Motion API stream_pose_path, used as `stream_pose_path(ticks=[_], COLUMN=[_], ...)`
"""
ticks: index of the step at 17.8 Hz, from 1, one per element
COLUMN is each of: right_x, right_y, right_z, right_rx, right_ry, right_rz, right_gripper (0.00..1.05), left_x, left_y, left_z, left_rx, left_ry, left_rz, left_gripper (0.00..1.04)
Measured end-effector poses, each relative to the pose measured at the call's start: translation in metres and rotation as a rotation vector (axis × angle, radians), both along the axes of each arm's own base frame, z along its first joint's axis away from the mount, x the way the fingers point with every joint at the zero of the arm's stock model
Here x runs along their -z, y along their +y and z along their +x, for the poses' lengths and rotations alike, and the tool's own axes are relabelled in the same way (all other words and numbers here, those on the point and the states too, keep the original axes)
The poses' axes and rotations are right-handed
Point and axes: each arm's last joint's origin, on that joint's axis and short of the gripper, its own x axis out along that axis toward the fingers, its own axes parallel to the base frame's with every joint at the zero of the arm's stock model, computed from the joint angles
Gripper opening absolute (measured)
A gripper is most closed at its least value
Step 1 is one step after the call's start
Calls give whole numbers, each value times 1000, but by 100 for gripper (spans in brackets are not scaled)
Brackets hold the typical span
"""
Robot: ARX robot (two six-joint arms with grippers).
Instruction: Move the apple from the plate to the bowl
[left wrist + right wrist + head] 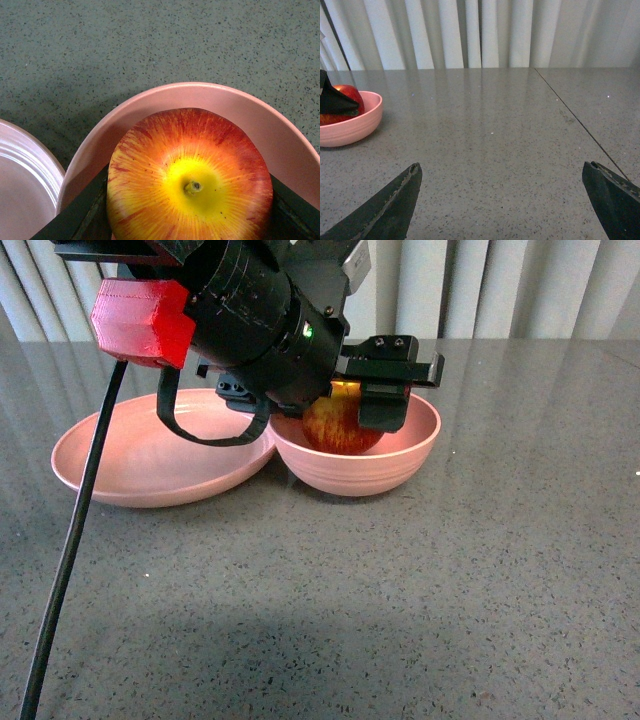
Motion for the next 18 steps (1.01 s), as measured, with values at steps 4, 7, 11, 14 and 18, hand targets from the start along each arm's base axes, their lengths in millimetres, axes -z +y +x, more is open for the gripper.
stream_pose_path(ticks=[4,7,11,14,18], right_x=[0,0,0,0,0], right_y=[0,0,0,0,0], right_z=[0,0,0,0,0], right_rx=[0,0,0,0,0], right_ry=[0,0,0,0,0], right_rz=[0,0,0,0,0], right_gripper=[98,98,98,98,98], left_x=[2,2,-3,-14,-66], left_y=[1,1,0,1,11], left_z=[1,1,3,0,-11], left_rx=[-2,0,-1,-1,-7], left_ry=[8,12,-6,-28,-190], left_rz=[-2,-5,-15,-40,-144], left_gripper=[68,84,98,98,98])
